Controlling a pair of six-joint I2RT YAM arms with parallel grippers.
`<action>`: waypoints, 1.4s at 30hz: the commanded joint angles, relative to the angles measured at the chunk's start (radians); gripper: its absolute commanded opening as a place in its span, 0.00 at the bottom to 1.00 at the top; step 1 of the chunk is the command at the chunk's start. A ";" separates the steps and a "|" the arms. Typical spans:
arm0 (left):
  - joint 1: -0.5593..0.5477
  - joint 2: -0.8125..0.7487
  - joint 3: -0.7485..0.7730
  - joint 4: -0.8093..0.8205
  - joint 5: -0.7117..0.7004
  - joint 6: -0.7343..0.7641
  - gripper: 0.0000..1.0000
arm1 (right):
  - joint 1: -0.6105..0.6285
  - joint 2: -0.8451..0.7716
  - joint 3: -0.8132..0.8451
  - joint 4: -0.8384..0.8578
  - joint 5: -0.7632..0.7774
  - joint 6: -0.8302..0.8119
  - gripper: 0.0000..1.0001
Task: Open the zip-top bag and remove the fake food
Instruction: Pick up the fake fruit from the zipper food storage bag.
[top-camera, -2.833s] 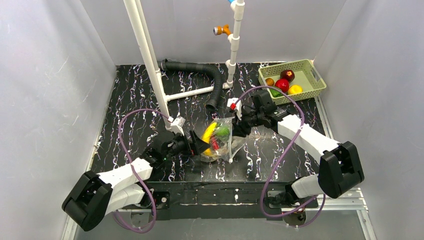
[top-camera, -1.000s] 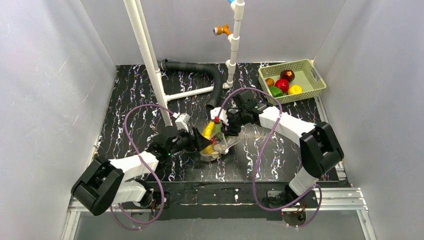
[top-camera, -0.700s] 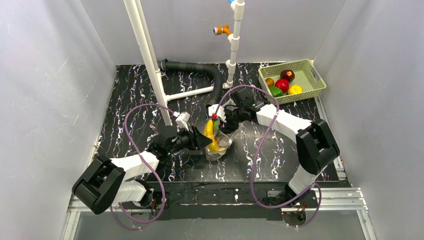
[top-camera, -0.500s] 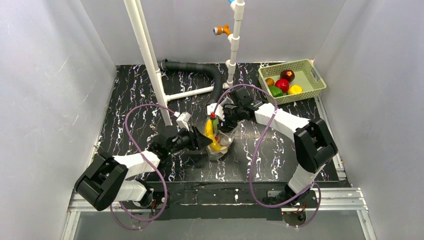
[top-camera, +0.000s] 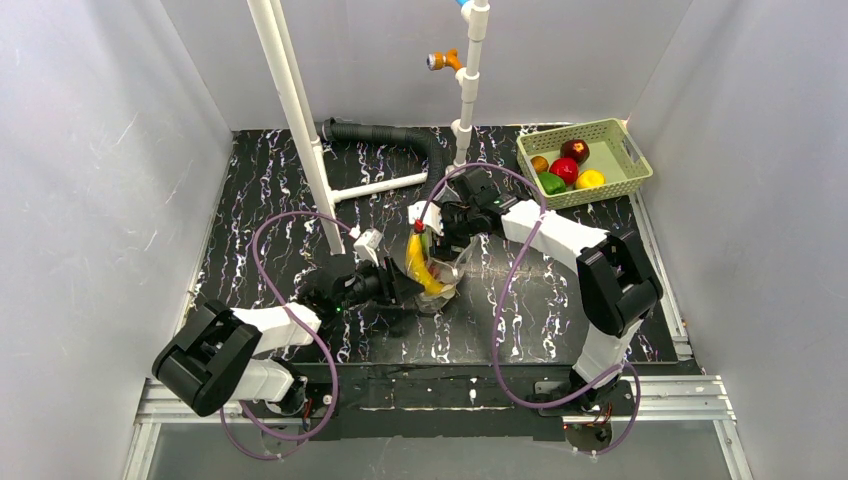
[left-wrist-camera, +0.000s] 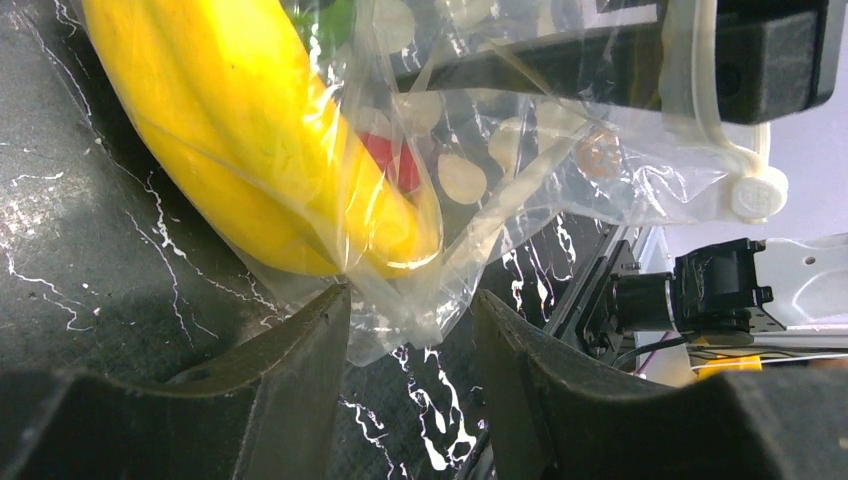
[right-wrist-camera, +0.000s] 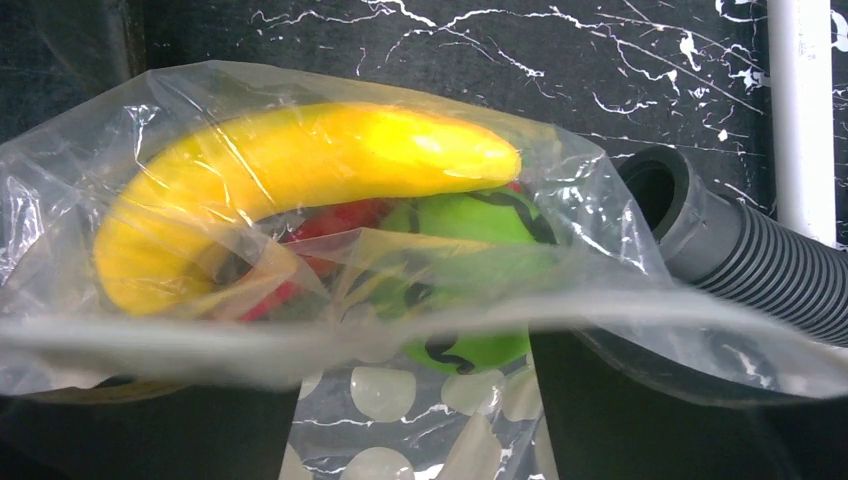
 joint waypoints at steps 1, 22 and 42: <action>0.010 -0.019 -0.013 -0.003 0.019 0.004 0.48 | 0.004 0.011 0.041 0.018 0.021 -0.018 0.89; 0.015 -0.169 -0.038 -0.130 -0.037 0.046 0.72 | 0.003 0.157 0.104 0.062 0.089 0.046 0.93; 0.015 -0.283 -0.061 -0.196 -0.120 0.014 0.98 | -0.003 -0.079 0.029 -0.090 -0.119 0.199 0.40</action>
